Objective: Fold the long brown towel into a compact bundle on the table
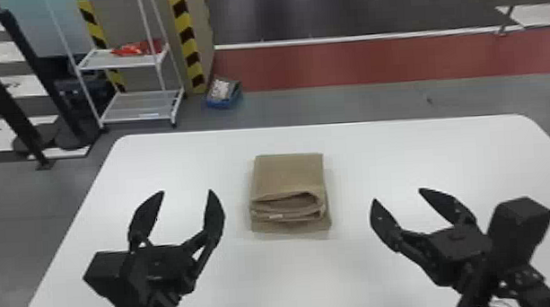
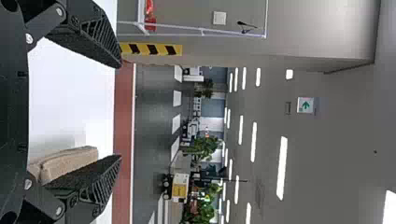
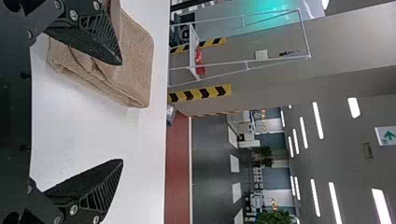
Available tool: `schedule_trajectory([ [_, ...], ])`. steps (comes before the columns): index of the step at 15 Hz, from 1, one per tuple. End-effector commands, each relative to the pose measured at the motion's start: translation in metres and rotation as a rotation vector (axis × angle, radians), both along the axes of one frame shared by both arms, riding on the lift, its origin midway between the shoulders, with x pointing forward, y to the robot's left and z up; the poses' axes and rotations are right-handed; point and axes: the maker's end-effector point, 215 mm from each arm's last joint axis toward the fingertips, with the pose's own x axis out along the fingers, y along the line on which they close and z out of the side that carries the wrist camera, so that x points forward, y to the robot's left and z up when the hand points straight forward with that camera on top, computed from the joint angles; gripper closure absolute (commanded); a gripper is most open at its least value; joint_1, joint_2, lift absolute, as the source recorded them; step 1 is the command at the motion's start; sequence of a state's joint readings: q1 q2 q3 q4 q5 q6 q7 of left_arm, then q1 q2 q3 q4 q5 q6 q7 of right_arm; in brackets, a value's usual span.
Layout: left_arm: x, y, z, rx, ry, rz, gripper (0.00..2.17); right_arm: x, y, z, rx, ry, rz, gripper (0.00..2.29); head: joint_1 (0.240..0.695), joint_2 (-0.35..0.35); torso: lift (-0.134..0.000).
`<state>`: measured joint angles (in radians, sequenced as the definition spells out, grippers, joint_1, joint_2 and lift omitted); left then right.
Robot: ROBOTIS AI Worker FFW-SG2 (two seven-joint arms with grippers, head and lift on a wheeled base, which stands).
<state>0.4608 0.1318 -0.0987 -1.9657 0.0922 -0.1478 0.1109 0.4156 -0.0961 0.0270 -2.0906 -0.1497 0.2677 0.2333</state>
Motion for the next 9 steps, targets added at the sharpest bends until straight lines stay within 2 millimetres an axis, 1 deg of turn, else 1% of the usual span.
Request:
schedule_trajectory([
  [1,-0.012,0.017,0.003,0.006,0.008,0.031,0.03,-0.023,-0.008,0.007,0.0,-0.039,-0.03,0.04,0.695,0.058,-0.109],
  [3,-0.02,0.024,0.004,0.005,0.028,0.047,0.03,-0.034,-0.012,0.016,-0.005,-0.059,-0.051,0.04,0.695,0.067,-0.109],
  [5,-0.024,0.023,0.007,0.013,0.037,0.051,0.03,-0.039,-0.021,0.03,-0.015,-0.109,-0.063,0.03,0.695,0.073,-0.109],
  [7,-0.029,0.024,0.005,0.028,0.042,0.063,0.04,-0.047,-0.031,0.04,-0.018,-0.146,-0.08,0.03,0.695,0.072,-0.109],
  [9,-0.033,0.029,0.003,0.034,0.05,0.073,0.04,-0.054,-0.04,0.041,-0.014,-0.148,-0.096,0.04,0.695,0.061,-0.109],
])
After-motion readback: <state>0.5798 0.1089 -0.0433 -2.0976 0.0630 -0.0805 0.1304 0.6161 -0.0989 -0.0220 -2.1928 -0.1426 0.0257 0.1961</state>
